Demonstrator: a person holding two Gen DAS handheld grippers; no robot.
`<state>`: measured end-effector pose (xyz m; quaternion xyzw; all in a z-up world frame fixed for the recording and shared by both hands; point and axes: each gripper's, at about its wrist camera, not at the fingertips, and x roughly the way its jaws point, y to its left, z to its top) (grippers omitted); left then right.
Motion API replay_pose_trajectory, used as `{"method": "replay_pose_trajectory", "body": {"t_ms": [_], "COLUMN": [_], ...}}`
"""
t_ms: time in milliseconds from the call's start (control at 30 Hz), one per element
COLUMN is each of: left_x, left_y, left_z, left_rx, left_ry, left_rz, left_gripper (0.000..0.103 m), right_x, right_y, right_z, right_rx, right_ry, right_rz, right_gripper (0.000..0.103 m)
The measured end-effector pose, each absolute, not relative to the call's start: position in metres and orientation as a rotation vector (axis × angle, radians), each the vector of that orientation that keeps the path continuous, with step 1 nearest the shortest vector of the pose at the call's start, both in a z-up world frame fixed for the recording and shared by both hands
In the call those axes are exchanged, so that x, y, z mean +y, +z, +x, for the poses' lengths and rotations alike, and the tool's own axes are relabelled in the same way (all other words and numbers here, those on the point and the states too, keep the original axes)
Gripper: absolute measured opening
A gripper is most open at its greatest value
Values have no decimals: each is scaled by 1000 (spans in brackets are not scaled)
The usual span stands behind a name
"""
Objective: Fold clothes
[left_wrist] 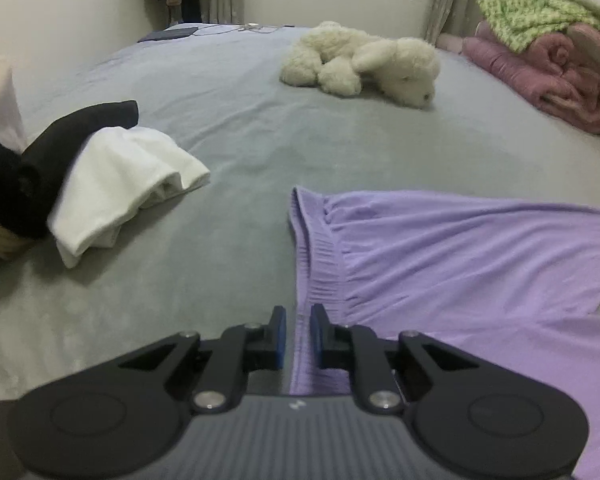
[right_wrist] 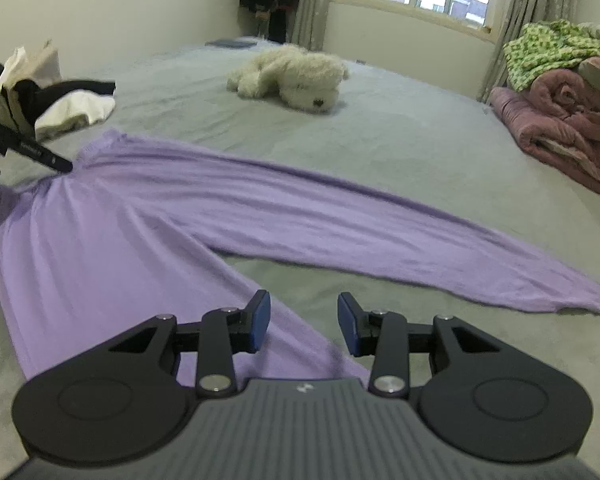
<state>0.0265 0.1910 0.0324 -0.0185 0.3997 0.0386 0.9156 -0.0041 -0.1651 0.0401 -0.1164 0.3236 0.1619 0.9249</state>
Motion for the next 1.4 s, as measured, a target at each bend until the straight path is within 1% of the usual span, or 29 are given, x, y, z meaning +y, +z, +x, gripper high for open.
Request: {"method": "replay_pose_trajectory", "body": {"t_ms": [167, 433, 633, 733, 867, 1233, 1400], "left_x": [200, 201, 186, 179, 178, 199, 213], "left_y": [36, 49, 55, 47, 33, 33, 46], "left_z": [27, 17, 9, 12, 23, 27, 18], "left_rx": [818, 744, 689, 729, 800, 810, 780], "left_ry": [124, 79, -18, -107, -36, 40, 83], "left_rz": [-54, -139, -126, -149, -96, -181, -243], "left_gripper": [13, 13, 13, 14, 13, 14, 14], "right_x": [-170, -171, -173, -173, -173, -180, -181], "right_y": [32, 41, 42, 41, 41, 45, 47], "right_z": [3, -1, 1, 1, 0, 2, 1], "right_rx": [732, 705, 710, 711, 712, 704, 695], "right_ry": [311, 330, 326, 327, 330, 314, 316], "right_rz": [-209, -179, -177, -177, -180, -146, -146], "right_gripper": [41, 41, 41, 41, 41, 41, 41]}}
